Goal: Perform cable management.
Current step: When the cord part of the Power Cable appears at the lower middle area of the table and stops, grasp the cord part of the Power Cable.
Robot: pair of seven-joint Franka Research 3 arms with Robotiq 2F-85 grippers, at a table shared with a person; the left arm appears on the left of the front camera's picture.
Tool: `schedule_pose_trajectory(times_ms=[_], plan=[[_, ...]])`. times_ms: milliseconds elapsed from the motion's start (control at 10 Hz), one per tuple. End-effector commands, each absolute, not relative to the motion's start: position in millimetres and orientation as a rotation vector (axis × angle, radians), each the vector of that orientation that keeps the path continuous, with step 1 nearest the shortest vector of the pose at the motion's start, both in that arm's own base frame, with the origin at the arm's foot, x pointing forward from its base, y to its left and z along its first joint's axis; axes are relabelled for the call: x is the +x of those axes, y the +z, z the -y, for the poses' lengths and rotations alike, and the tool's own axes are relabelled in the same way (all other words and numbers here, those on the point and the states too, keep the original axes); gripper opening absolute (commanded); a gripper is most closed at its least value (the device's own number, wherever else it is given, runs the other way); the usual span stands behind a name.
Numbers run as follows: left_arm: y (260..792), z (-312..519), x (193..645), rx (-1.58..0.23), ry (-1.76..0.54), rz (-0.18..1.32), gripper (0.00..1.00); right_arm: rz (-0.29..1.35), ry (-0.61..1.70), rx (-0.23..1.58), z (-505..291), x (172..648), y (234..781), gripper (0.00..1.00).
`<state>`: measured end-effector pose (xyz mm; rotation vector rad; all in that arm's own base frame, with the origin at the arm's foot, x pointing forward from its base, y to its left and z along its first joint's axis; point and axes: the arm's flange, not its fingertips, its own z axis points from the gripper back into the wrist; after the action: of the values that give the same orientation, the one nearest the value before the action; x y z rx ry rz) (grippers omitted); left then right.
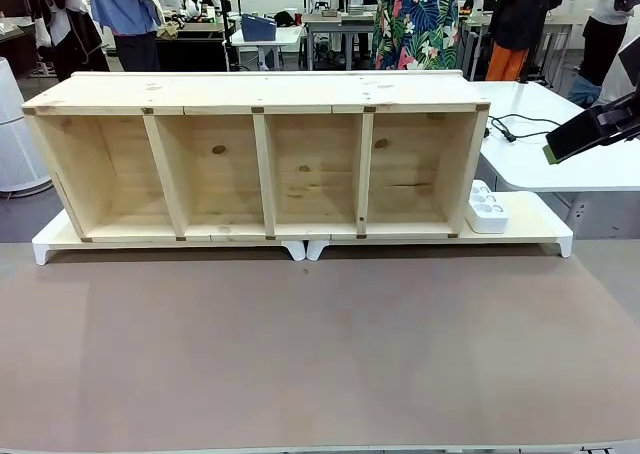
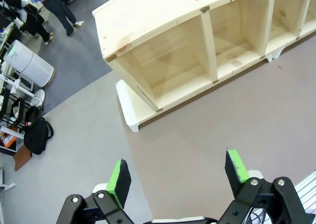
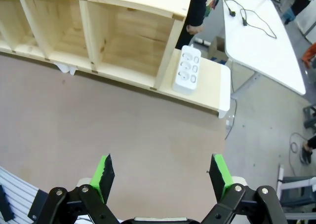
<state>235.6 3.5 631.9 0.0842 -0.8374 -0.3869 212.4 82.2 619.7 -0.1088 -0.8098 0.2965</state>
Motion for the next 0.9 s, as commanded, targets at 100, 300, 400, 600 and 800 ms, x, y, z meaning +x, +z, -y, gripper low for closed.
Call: schedule_pose_trajectory(times_ms=[100, 300, 400, 600, 800], plan=[[632.7, -1.9, 238.9, 0.083, -0.37, 0.849, 1.0, 0.823, 0.303, -0.111, -82.5, 213.3, 621.1, 1.0], [632.7, -1.9, 238.9, 0.083, -0.37, 0.849, 1.0, 0.823, 0.303, -0.111, -82.5, 213.3, 621.1, 1.0], [632.7, -1.9, 238.9, 0.083, -0.37, 0.849, 1.0, 0.823, 0.303, -0.111, -82.5, 213.3, 621.1, 1.0], [632.7, -1.9, 238.9, 0.083, -0.37, 0.849, 1.0, 0.823, 0.303, -0.111, -82.5, 213.3, 621.1, 1.0], [632.7, -1.9, 238.9, 0.083, -0.37, 0.849, 1.0, 0.823, 0.303, -0.111, -82.5, 213.3, 621.1, 1.0]])
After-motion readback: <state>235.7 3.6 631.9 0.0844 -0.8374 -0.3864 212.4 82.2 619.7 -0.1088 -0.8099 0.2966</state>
